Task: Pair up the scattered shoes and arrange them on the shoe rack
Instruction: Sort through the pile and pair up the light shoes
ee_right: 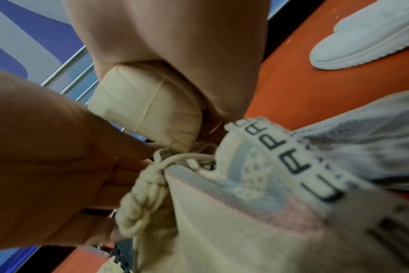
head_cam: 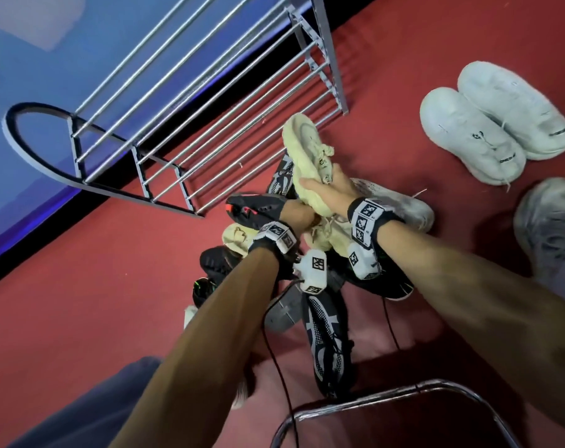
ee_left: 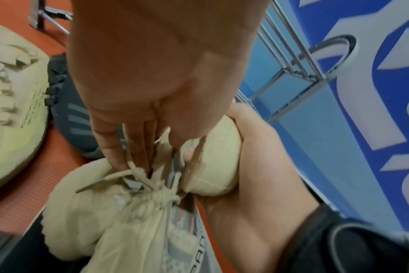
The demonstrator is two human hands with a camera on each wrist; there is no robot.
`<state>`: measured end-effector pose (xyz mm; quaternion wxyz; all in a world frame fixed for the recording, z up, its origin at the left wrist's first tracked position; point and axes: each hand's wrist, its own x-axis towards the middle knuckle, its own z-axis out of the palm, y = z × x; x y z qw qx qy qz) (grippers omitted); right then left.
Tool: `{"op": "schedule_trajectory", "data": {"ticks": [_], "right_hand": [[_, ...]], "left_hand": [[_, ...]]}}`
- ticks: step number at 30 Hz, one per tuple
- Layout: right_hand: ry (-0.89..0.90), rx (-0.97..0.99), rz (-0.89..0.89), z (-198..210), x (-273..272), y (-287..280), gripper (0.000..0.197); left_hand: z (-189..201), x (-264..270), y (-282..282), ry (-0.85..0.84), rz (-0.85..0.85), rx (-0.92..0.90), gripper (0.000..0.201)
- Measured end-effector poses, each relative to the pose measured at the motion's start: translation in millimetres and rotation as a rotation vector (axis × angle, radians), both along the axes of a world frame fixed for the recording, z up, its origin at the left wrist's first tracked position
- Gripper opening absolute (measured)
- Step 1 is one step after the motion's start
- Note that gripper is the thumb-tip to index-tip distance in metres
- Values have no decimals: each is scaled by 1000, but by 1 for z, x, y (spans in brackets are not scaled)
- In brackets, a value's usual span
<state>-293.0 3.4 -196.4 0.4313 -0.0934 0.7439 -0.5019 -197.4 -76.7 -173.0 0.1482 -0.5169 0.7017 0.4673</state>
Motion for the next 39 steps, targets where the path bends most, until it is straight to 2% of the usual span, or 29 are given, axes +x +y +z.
{"op": "schedule_trajectory", "data": {"ticks": [1,3,5,8,10,12,13,15,17,20,22,24,27,30,31,34,36,39], "right_hand": [[12,7,34,5,3,-3,109],[76,25,85,13,7,-7,109],[180,27,186,15,12,-5,101],[252,-56,425,7,17,6,78],[231,-73,495,6,8,11,68],[196,-96,422,2,-3,13,58],[234,-86,375,-6,-8,13,54],[411,36,411,-15,-9,20,52],[571,116,422,-31,1,29,49],[652,204,195,-47,23,40,43],[693,279,110,-50,29,45,45],[681,276,110,-56,27,49,45],[578,252,160,-55,14,51,56],[465,254,128,-55,-1,48,62],[416,238,95,-51,-4,47,62],[249,183,53,-34,-11,45,44],[190,92,-34,-26,-17,41,37],[135,-14,-309,-29,-30,31,38]], "left_hand": [[5,5,-5,26,81,-7,43],[11,12,-16,108,282,-158,39],[19,13,-22,179,372,-208,47],[30,13,-18,158,335,-23,57],[25,17,-20,132,276,-24,48],[16,22,-20,149,289,13,46],[11,24,-19,149,314,50,51],[13,23,-9,145,343,96,55],[11,23,-1,147,342,50,49],[12,21,6,153,279,42,46],[19,22,12,168,207,80,38],[22,26,15,184,171,86,42],[30,39,18,201,247,117,54],[36,55,16,251,298,135,35],[39,61,18,255,309,129,34],[38,79,20,262,289,90,45],[38,88,21,283,264,73,45],[36,90,23,328,279,84,39]]}}
